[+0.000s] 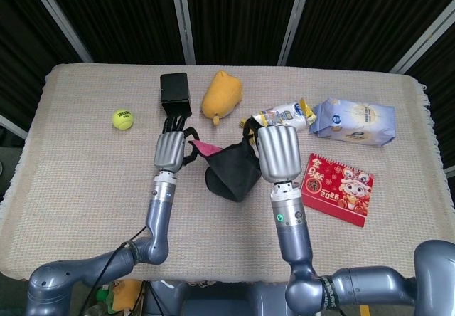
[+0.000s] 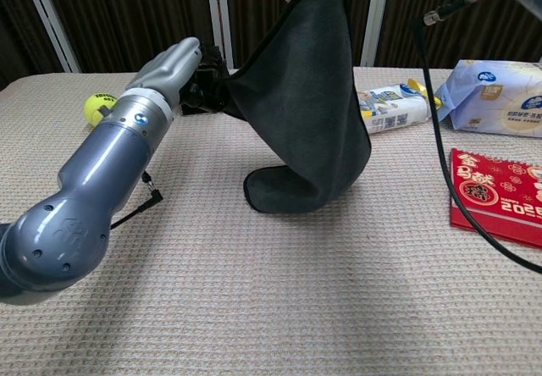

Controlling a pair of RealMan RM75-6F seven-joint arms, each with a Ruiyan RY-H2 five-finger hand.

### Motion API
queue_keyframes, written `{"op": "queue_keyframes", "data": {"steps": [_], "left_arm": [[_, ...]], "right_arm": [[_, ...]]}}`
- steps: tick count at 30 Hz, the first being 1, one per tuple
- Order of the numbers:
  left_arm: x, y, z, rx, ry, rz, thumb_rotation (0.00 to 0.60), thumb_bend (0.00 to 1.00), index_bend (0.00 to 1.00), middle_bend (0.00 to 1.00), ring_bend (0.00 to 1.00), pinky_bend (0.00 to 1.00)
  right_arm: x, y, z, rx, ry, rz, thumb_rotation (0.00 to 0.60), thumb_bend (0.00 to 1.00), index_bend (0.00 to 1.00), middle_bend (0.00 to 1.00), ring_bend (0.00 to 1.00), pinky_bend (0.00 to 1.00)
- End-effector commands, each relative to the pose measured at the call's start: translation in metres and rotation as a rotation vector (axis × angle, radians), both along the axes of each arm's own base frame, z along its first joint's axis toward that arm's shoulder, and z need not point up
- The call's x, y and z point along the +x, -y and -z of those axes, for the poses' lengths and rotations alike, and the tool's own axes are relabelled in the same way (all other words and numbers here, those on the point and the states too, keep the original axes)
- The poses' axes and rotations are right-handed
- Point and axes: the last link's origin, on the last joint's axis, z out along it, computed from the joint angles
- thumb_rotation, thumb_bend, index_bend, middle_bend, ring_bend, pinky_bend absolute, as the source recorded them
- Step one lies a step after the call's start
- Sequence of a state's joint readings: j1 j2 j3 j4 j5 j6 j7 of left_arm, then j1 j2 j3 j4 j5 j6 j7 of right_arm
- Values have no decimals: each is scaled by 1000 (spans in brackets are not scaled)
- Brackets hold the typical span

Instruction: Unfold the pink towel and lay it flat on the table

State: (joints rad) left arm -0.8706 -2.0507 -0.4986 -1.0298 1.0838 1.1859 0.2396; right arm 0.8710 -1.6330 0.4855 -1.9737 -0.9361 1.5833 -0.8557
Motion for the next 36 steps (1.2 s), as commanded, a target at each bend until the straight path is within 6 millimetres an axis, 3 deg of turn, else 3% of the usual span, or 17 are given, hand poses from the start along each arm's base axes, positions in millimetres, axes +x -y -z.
{"op": "queue_keyframes", "data": {"steps": [1, 10, 26, 36], "left_arm": [[1, 0, -15, 22, -6, 10, 600, 488, 554, 111, 0, 8], [9, 7, -45, 28, 0, 12, 600, 488, 560, 111, 0, 9], [39, 16, -83, 79, -11, 66, 600, 495, 563, 111, 0, 8], [57, 12, -100, 114, -34, 75, 600, 495, 563, 111, 0, 8]], "right_arm": [[-4, 0, -2, -2, 3, 8, 600, 587, 733, 900, 976, 871], [-24, 3, -12, -5, 7, 53, 600, 587, 742, 901, 976, 871], [-48, 10, -32, -32, 36, 92, 600, 586, 744, 900, 976, 871], [-56, 25, -43, -60, 60, 109, 600, 587, 750, 900, 976, 871]]}}
